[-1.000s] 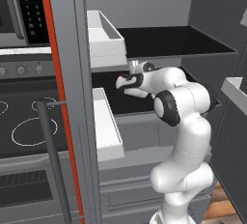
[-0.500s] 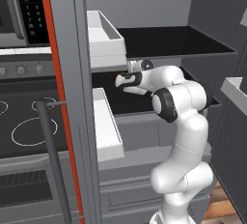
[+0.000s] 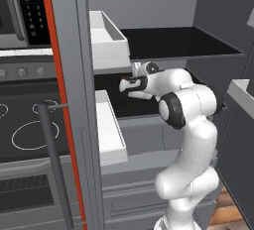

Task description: Place the steak on the counter behind the older steak on the same shelf of the fridge to maintain FIFO order. Close the fridge door when finished.

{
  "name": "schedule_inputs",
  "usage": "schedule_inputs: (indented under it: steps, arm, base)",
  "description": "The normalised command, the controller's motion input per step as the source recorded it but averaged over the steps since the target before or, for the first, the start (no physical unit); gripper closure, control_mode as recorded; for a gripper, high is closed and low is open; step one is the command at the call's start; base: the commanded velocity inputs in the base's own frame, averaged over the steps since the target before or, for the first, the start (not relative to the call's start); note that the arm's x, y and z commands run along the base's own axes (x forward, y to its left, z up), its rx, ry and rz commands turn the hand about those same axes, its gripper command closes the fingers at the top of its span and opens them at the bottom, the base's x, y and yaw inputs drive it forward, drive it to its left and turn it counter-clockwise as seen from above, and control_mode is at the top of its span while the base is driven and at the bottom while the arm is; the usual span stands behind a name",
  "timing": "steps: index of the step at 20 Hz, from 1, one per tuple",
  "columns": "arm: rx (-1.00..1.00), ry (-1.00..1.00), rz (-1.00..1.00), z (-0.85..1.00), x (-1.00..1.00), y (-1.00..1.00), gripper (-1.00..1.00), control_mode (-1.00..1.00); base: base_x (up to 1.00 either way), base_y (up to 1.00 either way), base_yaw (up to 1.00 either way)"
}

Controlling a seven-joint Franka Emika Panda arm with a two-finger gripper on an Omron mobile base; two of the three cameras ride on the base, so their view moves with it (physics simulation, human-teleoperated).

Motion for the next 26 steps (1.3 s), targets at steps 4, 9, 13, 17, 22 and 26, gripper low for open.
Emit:
schedule_inputs:
  steps: [4, 9, 13, 17, 22, 26]
  arm:
    - [0.0, -0.06, 0.0, 0.0, -0.98, -0.05, -1.0, -1.0]
    - [0.0, -0.1, 0.0, 0.19, -0.97, -0.01, -1.0, -1.0]
    - [0.0, -0.01, 0.0, 0.91, -0.74, -0.01, -1.0, -1.0]
    - [0.0, 0.0, 0.0, 0.92, -0.86, -0.14, -1.0, -1.0]
    - [0.0, 0.06, 0.0, 0.61, -1.0, -0.17, -1.0, -1.0]
    - [0.0, 0.09, -0.02, 0.21, -1.0, -0.11, -1.0, -1.0]
  base:
    - [0.0, 0.0, 0.0]
    - [0.0, 0.0, 0.0]
    - [0.0, 0.0, 0.0]
    - [0.0, 0.0, 0.0]
    - [0.0, 0.0, 0.0]
    - [0.0, 0.0, 0.0]
